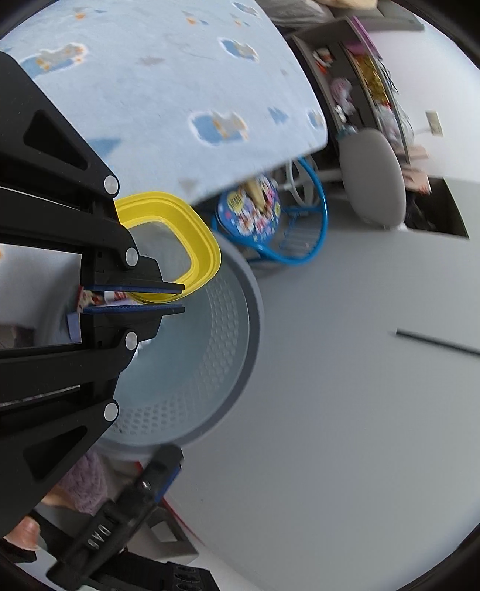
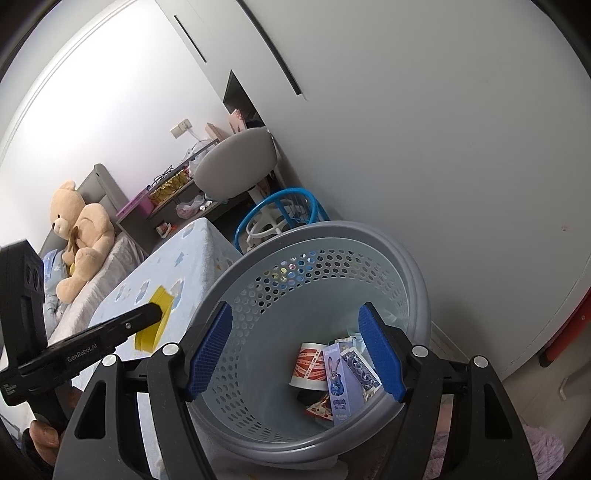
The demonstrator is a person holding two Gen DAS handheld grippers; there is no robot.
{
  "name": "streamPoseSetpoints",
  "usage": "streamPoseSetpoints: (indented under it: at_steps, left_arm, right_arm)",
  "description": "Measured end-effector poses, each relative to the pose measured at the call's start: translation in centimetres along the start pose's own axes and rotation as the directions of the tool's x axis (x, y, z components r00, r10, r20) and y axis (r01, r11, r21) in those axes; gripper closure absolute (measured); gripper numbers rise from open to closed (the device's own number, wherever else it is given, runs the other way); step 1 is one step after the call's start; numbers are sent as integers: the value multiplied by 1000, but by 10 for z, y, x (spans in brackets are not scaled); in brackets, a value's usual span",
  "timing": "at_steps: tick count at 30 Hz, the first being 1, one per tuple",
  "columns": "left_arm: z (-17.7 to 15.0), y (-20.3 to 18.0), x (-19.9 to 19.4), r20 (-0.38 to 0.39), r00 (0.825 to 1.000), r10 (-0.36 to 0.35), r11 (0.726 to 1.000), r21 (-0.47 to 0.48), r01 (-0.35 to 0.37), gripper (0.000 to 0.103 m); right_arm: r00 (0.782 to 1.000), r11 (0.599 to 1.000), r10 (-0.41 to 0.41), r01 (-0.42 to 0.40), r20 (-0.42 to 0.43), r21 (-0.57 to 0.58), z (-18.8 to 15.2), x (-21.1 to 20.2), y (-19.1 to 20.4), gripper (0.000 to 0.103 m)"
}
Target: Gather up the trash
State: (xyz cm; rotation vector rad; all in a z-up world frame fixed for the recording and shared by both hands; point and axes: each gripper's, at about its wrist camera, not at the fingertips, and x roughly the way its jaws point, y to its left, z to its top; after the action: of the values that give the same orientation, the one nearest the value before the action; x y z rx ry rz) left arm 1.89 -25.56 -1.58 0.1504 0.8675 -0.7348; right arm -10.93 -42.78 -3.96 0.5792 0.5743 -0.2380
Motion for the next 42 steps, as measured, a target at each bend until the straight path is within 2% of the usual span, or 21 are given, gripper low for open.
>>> streamPoseSetpoints:
  at_steps: [4,9,11,12,13,15,22,34,42]
  left_arm:
    - [4,-18,15,-11,1000,-22,999,43,22,97]
    - [2,-26,31,-33,999,1,997,71,1,97]
    - [1,-26,34,-35,999,13,997,74,-11,92]
    - [0,-25,34,-36,999,13,997,72,-10,82]
    - [0,-24,34,-33,999,14,998,67,-12,67]
    - [0,-21,33,-18,999,27,998,57,-26,57]
    - [-1,-16,31,-16,998,65,997,40,-64,57]
    - [-2,-12,22,3,992,130,991,26,-130,43]
    - [-2,-11,19,12,987,163,986,27,-163,38]
  right_arm:
    - [1000,1000,-19,19,3,4,0,-1,-4,33]
    - [999,999,-48,48,-2,-3,-1,-1,-8,33]
    - [999,999,-52,52,-5,-4,-1,0,-9,33]
    - [999,999,-53,53,-8,-5,-1,0,-9,33]
    - [998,998,-55,55,-10,-7,-1,1,-10,33]
    - [998,998,-57,57,-12,-11,-2,1,-9,31]
    - [998,998,-64,64,-10,-27,-3,1,-7,29]
    - [998,997,-69,69,-12,-35,-3,3,-5,24]
    - [997,996,-76,76,-11,-40,-5,2,-4,20]
